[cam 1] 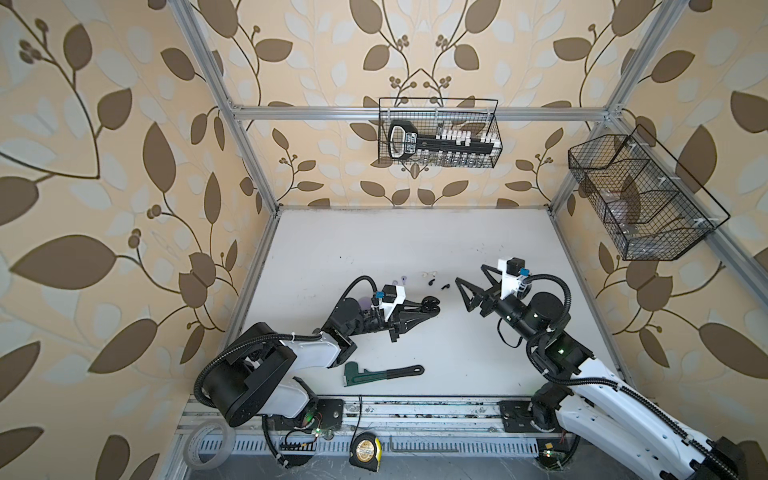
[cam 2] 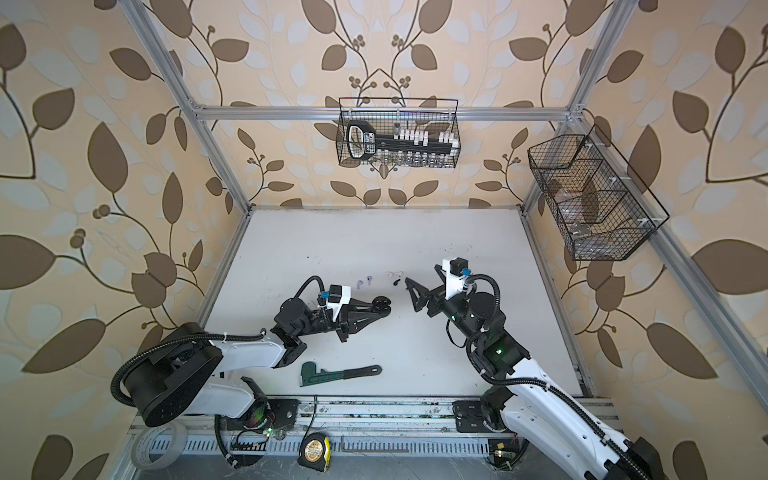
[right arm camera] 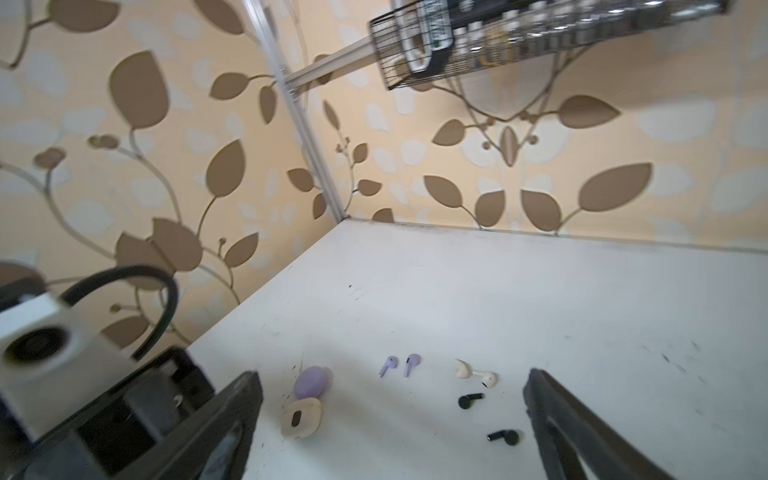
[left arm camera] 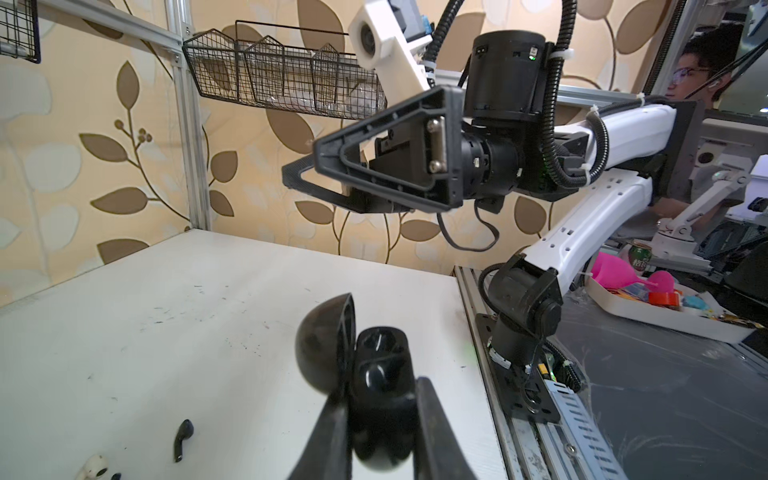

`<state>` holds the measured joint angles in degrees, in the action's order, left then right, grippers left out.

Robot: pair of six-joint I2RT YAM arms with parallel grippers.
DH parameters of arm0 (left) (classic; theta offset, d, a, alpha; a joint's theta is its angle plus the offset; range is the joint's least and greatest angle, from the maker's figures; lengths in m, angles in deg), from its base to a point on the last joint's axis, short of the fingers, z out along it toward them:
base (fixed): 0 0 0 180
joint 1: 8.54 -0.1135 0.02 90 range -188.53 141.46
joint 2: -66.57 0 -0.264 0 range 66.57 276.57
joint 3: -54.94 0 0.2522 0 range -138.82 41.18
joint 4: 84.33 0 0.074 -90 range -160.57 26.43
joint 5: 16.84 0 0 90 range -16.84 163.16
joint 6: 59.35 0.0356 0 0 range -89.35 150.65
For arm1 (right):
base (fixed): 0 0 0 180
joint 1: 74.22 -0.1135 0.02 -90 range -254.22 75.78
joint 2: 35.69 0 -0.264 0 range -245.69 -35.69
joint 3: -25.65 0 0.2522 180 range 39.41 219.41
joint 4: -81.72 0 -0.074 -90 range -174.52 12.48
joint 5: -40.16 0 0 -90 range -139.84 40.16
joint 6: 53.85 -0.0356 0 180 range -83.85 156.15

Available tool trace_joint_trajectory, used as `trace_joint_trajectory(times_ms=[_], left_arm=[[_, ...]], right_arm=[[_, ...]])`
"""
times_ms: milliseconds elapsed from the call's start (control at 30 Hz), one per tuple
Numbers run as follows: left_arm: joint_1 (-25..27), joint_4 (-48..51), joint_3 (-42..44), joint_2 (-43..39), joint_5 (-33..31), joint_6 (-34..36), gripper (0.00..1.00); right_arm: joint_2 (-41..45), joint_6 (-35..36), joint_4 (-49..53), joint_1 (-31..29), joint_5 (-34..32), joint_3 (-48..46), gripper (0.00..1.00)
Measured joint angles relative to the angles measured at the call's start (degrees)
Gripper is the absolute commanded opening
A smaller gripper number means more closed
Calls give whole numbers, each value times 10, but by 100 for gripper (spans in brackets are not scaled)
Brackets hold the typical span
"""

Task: Insert the wireless bluetooth earbuds into the charging case
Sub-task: 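Withdraw the right gripper and move it over the black earbuds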

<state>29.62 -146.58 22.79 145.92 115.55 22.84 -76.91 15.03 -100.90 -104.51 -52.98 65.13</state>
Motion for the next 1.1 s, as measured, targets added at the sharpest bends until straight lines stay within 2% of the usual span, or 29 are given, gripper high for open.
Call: trace_joint_trajectory(times_ms=[133,233,467,600,733,900,933,1100], left_arm=[[0,-6,5,0,-11,7,0],[0,-5,12,0,-27,19,0],[0,0,27,-21,-56,44,0],[0,4,27,-30,-62,53,0],[0,11,28,-33,-67,58,0],[0,21,30,-49,-69,62,0],[0,22,30,-51,-68,63,0],[0,23,30,-52,-69,65,0]], right_arm=[[-17,-59,22,16,-56,0,100],[-62,-81,64,20,-81,16,100],[-212,-132,195,31,-129,142,100],[-259,-176,267,40,-145,211,100],[-241,-185,311,40,-174,242,100],[-182,-150,313,66,-145,233,98],[-182,-146,315,69,-144,234,95],[-232,-132,344,71,-141,253,89]])
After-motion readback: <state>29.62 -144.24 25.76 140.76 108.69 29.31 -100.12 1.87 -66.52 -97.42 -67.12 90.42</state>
